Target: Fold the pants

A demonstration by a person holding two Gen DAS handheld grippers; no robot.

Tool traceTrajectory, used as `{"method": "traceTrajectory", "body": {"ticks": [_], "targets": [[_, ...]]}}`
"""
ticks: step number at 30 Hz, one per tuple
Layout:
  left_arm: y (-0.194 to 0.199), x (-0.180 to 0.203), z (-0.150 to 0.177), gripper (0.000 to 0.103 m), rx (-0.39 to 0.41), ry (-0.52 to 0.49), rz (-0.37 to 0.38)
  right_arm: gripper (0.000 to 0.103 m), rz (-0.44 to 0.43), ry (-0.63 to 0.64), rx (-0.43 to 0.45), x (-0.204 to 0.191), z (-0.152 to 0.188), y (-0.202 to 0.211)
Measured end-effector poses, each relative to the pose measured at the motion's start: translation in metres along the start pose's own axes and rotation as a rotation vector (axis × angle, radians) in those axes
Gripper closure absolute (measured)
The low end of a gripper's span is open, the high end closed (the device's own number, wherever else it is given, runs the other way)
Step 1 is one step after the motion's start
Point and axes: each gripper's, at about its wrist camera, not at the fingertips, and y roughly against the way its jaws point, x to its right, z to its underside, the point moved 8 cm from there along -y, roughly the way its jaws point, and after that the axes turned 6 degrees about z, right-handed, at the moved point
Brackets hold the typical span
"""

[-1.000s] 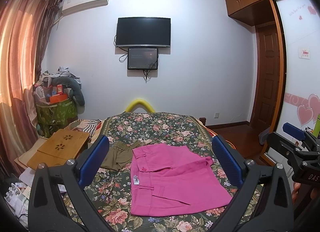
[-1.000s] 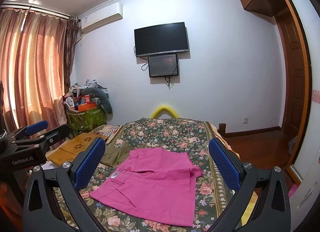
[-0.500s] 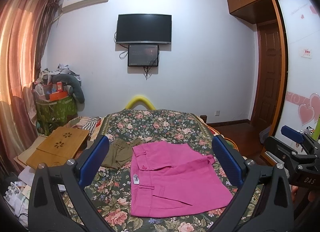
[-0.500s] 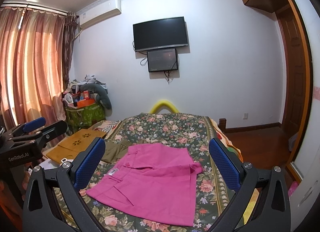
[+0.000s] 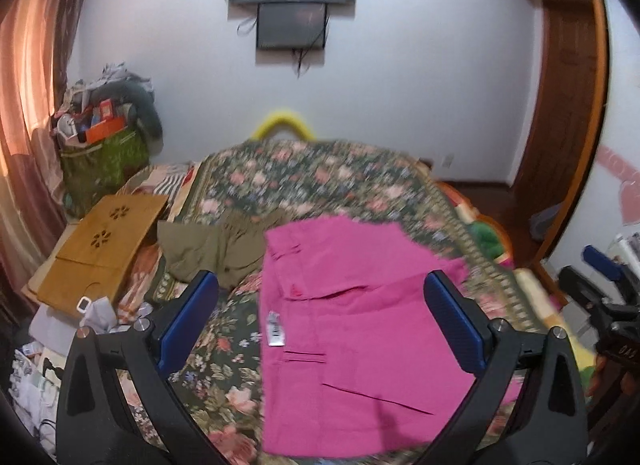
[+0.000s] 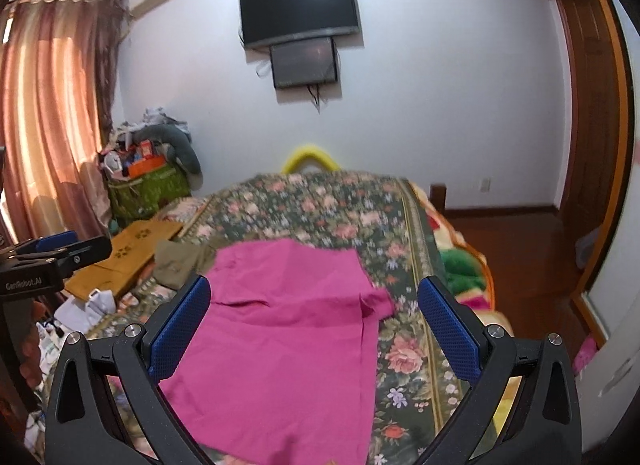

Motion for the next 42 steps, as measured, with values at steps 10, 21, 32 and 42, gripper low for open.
{"method": "traceTrajectory", "body": {"ticks": [10, 21, 32, 42], "targets": [[-0.101, -0.038, 0.022, 0.0, -0.201, -0.022, -0.043, 0.0, 0.037, 0.012, -0.193, 0.035, 0.034, -0.07], [-0.186, -0.065, 0.048, 0.025, -0.413, -0.045, 0.02, 0.013, 0.0, 0.07, -0.31, 0.044, 0.043, -0.131], [-0.217, -0.074, 0.071, 0.054, -0.559, 0.044, 0.104, 0.044, -0.05, 0.139, -0.416, 0.041, 0.052, -0.172], [-0.223, -0.059, 0.097, 0.054, -0.656, 0.028, 0.162, 0.071, -0.124, 0.128, -0.486, 0.032, 0.062, -0.197]]}}
